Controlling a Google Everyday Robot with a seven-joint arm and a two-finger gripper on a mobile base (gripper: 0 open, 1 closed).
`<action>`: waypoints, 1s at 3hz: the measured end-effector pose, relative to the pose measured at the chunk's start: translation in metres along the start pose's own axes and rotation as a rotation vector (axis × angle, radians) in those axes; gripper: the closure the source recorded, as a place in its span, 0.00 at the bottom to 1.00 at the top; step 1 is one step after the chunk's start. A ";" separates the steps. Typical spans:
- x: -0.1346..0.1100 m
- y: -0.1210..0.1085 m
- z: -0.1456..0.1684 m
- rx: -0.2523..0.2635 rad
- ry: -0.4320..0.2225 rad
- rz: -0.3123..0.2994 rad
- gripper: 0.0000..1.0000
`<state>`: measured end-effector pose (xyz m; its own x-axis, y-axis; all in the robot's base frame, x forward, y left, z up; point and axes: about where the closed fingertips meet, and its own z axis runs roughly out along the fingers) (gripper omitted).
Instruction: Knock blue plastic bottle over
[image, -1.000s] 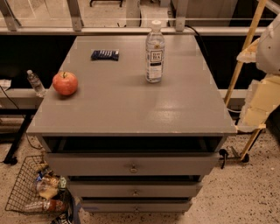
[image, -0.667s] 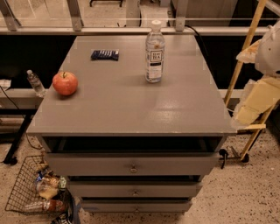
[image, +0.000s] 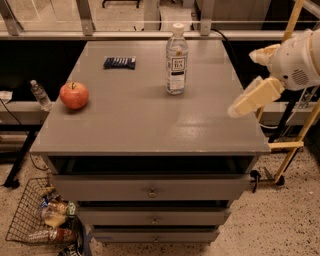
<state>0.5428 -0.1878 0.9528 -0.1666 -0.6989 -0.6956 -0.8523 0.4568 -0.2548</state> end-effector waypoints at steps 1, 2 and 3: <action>-0.025 -0.038 0.029 0.053 -0.208 0.037 0.00; -0.028 -0.041 0.034 0.059 -0.224 0.046 0.00; -0.029 -0.039 0.047 0.064 -0.257 0.096 0.00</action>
Offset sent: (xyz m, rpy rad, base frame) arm 0.0461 0.0147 0.0068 0.1683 -0.1010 -0.0078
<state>0.6045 -0.1599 0.9512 -0.1074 -0.4919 -0.8640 -0.8040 0.5541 -0.2156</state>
